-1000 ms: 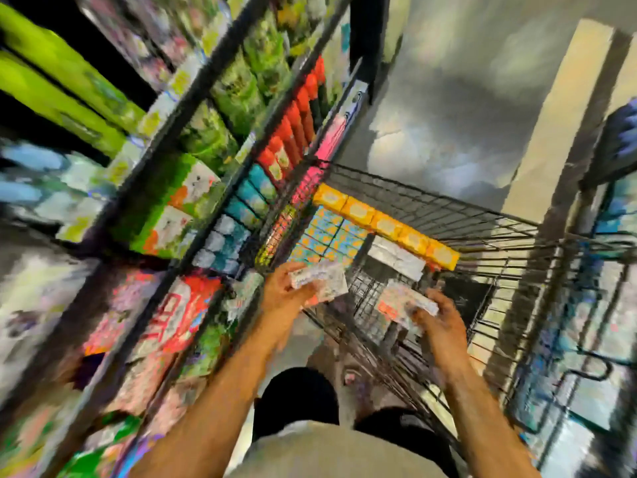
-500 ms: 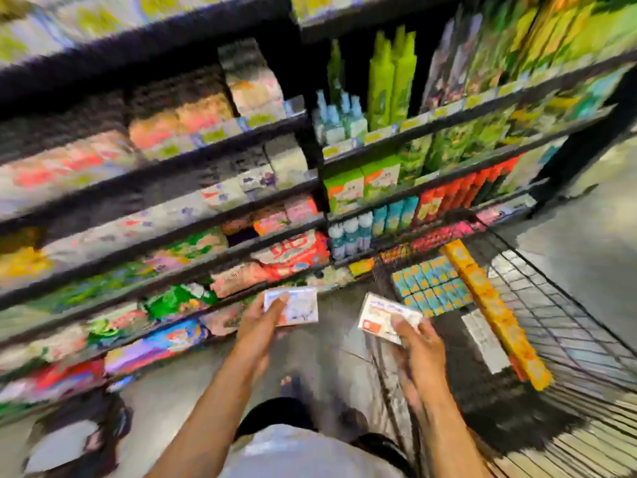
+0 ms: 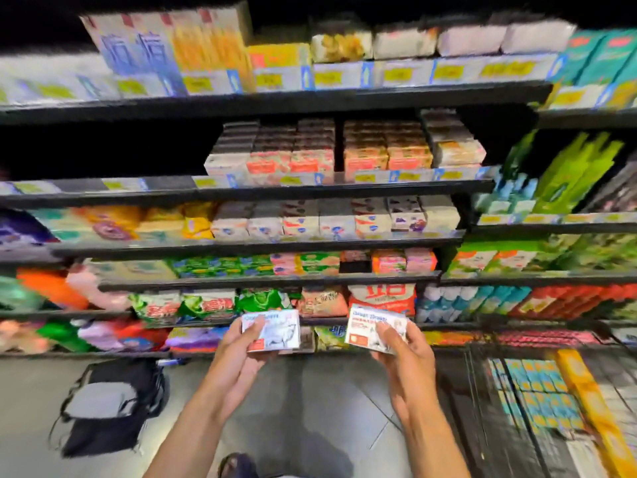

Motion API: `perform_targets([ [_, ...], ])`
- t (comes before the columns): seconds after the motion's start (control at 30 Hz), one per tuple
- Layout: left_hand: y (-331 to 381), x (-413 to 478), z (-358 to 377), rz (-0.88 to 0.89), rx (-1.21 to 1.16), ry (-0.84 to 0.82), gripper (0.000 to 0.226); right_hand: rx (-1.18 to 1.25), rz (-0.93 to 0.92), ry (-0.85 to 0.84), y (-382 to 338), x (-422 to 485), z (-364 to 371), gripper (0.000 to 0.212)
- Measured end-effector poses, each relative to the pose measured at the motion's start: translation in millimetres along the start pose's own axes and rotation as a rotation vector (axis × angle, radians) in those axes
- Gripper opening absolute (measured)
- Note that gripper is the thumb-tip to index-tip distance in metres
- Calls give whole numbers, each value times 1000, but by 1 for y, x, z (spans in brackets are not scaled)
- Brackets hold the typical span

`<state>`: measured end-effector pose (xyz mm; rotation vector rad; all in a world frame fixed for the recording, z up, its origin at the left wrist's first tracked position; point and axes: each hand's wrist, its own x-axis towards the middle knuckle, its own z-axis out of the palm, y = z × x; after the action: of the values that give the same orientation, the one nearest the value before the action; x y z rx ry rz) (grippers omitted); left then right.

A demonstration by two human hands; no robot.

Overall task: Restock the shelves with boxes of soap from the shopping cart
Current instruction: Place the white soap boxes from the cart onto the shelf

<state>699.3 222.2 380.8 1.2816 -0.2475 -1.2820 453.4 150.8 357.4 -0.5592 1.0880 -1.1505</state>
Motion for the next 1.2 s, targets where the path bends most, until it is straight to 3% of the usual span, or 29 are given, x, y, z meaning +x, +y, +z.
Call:
perform_targets([
  [0.2, 86, 38, -85, 79, 64, -92, 30, 37, -59, 10, 39, -12, 126, 23],
  [0.5, 225, 94, -151, 259, 308, -196, 57, 30, -162, 0, 71, -26, 259, 22],
  [0.6, 264, 119, -154, 324, 374, -181, 42, -8, -179, 9, 78, -21, 283, 20],
  [0.87, 345, 215, -130, 551, 511, -191, 30, -60, -214, -15, 90, 19, 312, 22],
  [1.2, 390, 337, -91, 564, 642, -193, 33, -75, -279, -109, 111, 101, 331, 41],
])
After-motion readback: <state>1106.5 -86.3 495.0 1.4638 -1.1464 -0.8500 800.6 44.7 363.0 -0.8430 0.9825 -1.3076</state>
